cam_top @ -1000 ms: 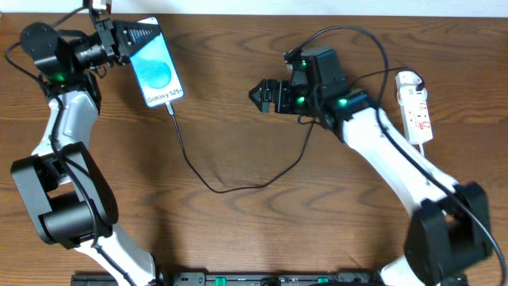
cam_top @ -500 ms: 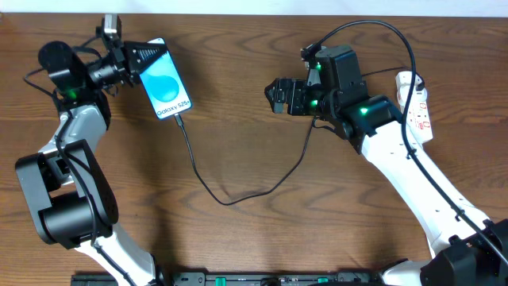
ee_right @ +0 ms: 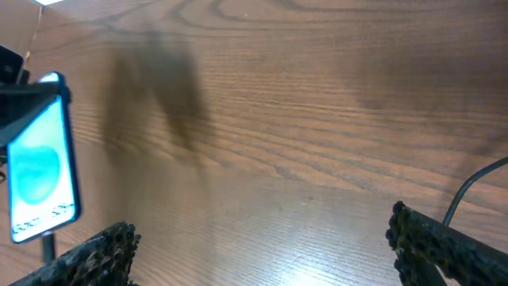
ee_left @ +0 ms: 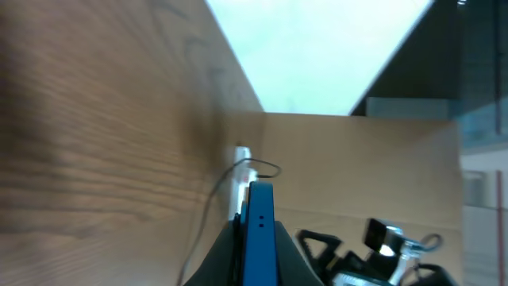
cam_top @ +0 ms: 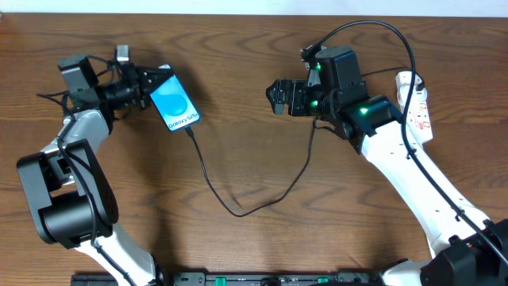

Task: Plug charger to phone and switch on socket
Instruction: 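Lower the phone with the left gripper and lay it on the table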

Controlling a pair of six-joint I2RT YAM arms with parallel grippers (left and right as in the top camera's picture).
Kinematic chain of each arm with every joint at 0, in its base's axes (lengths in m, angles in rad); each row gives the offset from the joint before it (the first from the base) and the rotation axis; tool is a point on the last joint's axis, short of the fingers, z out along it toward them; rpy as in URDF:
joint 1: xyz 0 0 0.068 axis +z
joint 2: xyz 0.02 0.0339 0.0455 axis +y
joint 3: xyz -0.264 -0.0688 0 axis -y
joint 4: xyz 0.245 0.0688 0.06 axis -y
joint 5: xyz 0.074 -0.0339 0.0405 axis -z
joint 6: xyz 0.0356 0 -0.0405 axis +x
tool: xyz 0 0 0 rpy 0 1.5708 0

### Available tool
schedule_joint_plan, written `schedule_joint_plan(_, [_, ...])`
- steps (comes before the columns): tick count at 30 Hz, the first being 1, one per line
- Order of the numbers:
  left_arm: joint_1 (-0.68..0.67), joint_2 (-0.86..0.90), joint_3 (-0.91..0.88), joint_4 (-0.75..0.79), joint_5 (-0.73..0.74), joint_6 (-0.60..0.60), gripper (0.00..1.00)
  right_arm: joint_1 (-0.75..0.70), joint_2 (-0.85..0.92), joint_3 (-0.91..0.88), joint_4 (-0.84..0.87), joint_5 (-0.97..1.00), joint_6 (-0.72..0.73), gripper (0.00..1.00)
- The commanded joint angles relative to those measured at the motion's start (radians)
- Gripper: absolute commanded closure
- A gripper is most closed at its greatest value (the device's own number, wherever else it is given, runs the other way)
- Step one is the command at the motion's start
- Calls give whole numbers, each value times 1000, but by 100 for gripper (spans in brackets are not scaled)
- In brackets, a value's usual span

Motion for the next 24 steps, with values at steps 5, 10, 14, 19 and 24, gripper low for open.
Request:
schedule_joint_plan(5, [1, 5, 15, -194, -98, 258, 93, 2, -16, 12, -7, 9, -26, 1])
schedule_joint_plan(10, [1, 5, 15, -398, -304, 296, 93, 2, -16, 12, -13, 9, -33, 1])
schedule_joint_plan(14, [1, 5, 15, -494, -399, 327, 93, 2, -16, 12, -19, 20, -33, 1])
schedule_joint_plan(19, [1, 5, 15, -553, -402, 431, 93, 2, -16, 12, -19, 20, -33, 1])
schedule_joint_plan(24, [1, 5, 13, -607, -507, 435, 93, 2, -16, 12, -21, 20, -33, 1])
